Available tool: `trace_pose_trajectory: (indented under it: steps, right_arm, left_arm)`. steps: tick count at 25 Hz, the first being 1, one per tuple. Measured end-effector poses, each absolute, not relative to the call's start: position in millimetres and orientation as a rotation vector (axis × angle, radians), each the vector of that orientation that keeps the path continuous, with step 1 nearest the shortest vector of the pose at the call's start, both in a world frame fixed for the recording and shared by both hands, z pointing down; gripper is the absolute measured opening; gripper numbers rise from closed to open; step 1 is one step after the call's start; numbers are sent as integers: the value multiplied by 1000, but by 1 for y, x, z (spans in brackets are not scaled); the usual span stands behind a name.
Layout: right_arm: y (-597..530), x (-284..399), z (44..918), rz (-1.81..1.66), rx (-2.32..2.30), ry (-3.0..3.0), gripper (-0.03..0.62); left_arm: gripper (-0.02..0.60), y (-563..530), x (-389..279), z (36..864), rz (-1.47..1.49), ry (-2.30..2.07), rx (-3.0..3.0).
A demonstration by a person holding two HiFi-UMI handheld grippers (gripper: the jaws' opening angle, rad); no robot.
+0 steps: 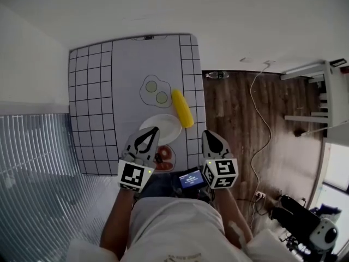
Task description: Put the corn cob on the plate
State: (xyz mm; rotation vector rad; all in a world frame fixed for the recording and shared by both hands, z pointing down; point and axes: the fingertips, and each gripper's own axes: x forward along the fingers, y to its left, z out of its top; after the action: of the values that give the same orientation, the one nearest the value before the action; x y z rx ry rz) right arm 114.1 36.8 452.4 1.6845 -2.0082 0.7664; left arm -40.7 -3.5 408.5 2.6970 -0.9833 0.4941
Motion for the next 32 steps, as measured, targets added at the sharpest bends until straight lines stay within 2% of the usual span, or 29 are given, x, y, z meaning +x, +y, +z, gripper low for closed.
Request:
trace_pose_trajectory:
  steps: [12,24,30,32]
  right_arm:
    - [35,125,476,840,1691,-1946,8]
    - [28,108,499,860,1628,-1939,8]
    - [25,95,506,835,1571,-1949,23]
    - [26,93,509,840,1569,-1942,46]
  left_arm:
    - [8,-12,5,440,652,-755,2788]
    - [8,-25,6,472,762,-657,2802]
    - [8,-28,8,485,784,-583,2792]
    - [8,-26,11,487,788,-556,2790]
